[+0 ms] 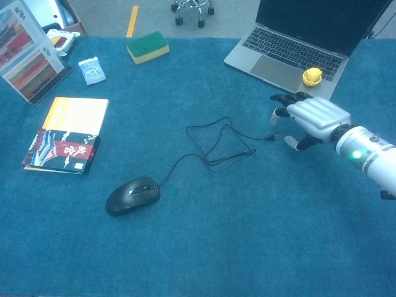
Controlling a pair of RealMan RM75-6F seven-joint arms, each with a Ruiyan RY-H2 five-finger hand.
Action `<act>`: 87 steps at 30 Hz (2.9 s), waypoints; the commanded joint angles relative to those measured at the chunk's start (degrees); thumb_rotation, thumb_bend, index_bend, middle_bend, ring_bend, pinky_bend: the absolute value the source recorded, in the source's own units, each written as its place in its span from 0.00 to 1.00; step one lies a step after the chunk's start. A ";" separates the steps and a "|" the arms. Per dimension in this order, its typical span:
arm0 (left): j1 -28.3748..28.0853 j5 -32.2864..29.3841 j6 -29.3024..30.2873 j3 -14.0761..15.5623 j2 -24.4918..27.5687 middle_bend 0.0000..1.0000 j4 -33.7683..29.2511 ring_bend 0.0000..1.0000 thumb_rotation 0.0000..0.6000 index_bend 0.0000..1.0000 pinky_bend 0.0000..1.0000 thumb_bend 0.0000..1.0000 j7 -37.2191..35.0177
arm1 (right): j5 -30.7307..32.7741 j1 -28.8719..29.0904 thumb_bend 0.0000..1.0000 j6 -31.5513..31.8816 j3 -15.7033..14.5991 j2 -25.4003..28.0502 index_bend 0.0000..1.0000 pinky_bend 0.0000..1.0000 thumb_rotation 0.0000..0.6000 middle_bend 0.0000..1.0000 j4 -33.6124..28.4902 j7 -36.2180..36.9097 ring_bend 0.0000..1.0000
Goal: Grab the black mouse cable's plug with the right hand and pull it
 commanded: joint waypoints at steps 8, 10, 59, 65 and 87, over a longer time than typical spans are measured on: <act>0.38 -0.05 0.28 0.04 0.11 0.26 0.28 0.36 1.00 0.36 0.53 0.03 -0.72 | -0.86 0.71 0.40 -1.14 0.45 -2.64 0.32 0.00 1.00 0.00 2.65 1.59 0.00; 0.49 -0.04 0.40 0.05 0.14 0.26 0.35 0.36 1.00 0.36 0.53 0.03 -0.88 | -1.11 0.79 0.40 -1.38 0.38 -3.04 0.32 0.00 1.00 0.00 3.01 1.86 0.00; 1.47 0.35 1.40 -0.16 -0.05 0.26 0.84 0.36 1.00 0.36 0.53 0.03 -1.88 | -6.69 -1.64 0.44 3.81 1.16 -5.92 0.80 0.00 1.00 0.01 6.18 5.41 0.00; 1.37 0.27 1.32 -0.32 0.12 0.26 0.58 0.36 1.00 0.36 0.53 0.03 -1.63 | -7.75 -2.01 0.44 5.52 2.08 -4.76 0.80 0.00 1.00 0.01 4.60 6.20 0.00; -0.85 -0.79 -0.43 -2.10 -0.17 0.26 -0.48 0.36 1.00 0.36 0.53 0.03 0.18 | -14.85 1.48 0.44 11.60 9.73 -0.79 0.81 0.00 1.00 0.02 -3.38 12.21 0.00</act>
